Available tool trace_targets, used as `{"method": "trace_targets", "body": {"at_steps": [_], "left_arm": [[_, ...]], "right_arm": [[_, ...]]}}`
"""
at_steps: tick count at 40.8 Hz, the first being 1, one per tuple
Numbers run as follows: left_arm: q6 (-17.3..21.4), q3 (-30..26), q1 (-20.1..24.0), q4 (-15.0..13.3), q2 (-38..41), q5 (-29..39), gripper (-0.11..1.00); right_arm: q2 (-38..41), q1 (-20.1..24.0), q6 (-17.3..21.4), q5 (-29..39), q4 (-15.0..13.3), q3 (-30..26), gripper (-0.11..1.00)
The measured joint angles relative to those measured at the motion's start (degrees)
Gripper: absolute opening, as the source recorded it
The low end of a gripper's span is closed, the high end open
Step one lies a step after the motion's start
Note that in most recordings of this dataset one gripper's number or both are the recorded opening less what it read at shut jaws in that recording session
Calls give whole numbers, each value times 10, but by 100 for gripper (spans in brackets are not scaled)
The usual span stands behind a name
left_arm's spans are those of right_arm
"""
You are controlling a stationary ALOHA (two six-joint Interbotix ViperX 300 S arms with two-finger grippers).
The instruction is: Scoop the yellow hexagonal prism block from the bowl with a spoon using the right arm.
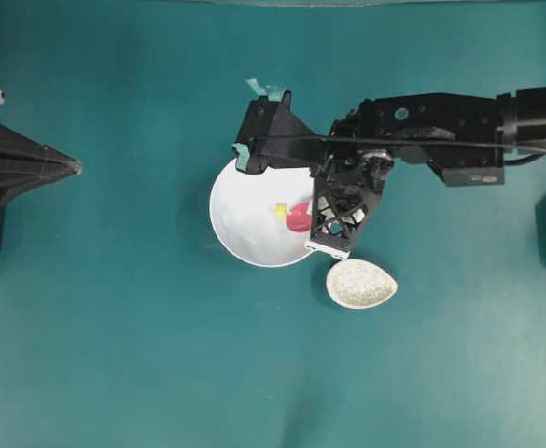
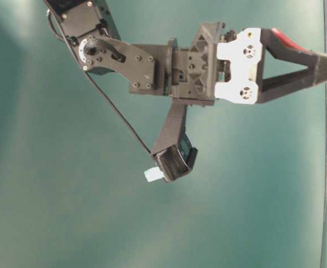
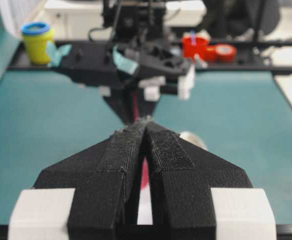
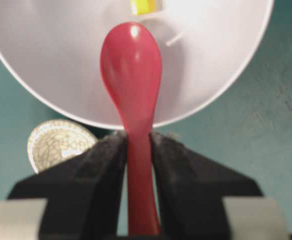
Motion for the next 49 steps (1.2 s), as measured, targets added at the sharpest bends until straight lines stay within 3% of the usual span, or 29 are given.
{"method": "trace_targets", "body": {"at_steps": [31,49], "left_arm": [[-1,0,0,0,0,0,-1],[-3,0,-1,0,1,0,-1]], "right_arm": [[33,6,-8,-101,0,0,23],[33,6,-2,-171,-29,0,23]]}}
